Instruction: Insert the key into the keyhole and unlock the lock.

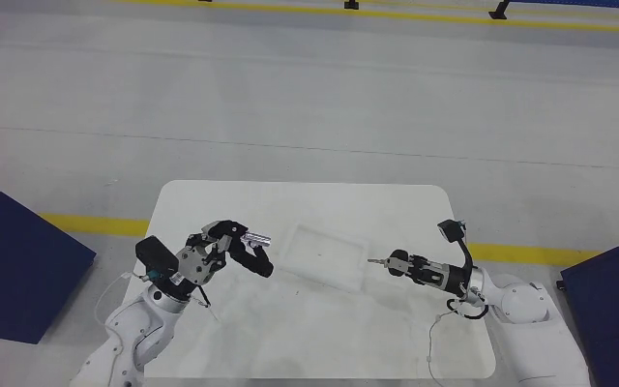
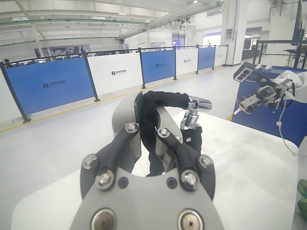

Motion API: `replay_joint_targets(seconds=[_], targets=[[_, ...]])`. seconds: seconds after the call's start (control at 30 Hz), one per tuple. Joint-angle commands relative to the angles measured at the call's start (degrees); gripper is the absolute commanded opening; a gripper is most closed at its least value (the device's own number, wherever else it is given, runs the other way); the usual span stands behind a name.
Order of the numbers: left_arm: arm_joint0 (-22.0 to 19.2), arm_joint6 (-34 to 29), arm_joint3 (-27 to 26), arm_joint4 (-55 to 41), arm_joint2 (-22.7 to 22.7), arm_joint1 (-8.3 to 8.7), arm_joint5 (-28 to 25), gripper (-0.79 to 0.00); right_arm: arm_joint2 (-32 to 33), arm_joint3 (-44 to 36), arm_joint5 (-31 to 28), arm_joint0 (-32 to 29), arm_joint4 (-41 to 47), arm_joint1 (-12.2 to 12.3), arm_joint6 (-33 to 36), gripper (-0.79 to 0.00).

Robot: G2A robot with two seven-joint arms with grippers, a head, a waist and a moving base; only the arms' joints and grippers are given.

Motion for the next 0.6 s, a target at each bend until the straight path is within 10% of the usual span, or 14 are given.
replay_joint_targets(seconds=[0.0, 0.57], targets=[[0.0, 0.0, 0.0, -0.01, 0.0, 0.0, -0.03, -0.785, 0.0, 0.0, 0.0, 0.0, 0.0, 0.0, 0.0, -0.785], [0.73, 14.87, 1.48, -3.77, 10.22, -2.45, -1.35, -0.785, 0.0, 0.0, 0.0, 0.0, 0.0, 0.0, 0.0, -0.785]])
